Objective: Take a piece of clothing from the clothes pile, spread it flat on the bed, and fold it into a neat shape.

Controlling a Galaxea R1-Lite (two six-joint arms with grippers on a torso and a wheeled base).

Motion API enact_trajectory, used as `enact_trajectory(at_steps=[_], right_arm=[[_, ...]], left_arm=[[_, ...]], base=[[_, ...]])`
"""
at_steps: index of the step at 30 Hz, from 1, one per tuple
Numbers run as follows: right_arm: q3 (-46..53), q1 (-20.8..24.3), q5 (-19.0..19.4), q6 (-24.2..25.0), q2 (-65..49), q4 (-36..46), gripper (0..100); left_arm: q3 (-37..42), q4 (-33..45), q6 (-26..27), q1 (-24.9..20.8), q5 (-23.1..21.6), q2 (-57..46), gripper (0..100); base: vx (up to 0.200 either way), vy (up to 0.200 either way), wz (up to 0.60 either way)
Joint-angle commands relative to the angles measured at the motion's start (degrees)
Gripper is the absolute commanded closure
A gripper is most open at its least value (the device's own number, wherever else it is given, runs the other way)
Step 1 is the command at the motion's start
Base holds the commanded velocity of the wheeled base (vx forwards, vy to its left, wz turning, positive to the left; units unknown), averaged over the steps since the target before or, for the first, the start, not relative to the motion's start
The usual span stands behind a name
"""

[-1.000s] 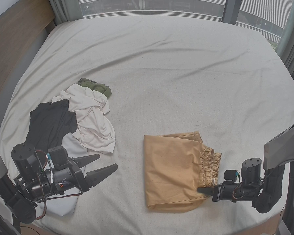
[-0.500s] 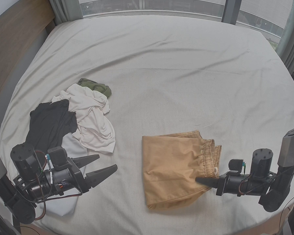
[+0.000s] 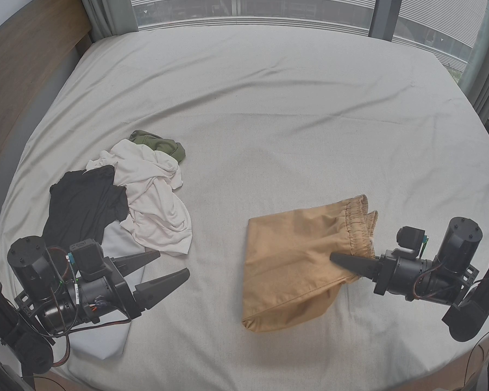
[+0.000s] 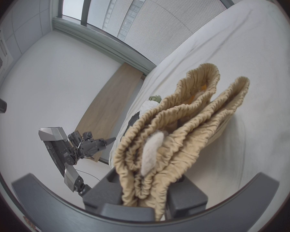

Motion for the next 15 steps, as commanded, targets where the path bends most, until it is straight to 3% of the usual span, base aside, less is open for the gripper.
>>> enact_trajectory(at_steps=[1,15], right_arm=[[-3.89,0.12,0.06,0.89,-0.66,-0.05,100],[-13.65,-0.5,-0.38,4.49,-0.84,2.76,100]], left_arm=[[0.12,-0.05,-0.03,0.17,-0.01,-0.49,0],[0.74,0.04,-0.03,-0.01,-0.01,-0.31,0]], base=[[0.0,0.0,0.0],[0.0,0.0,0.0]])
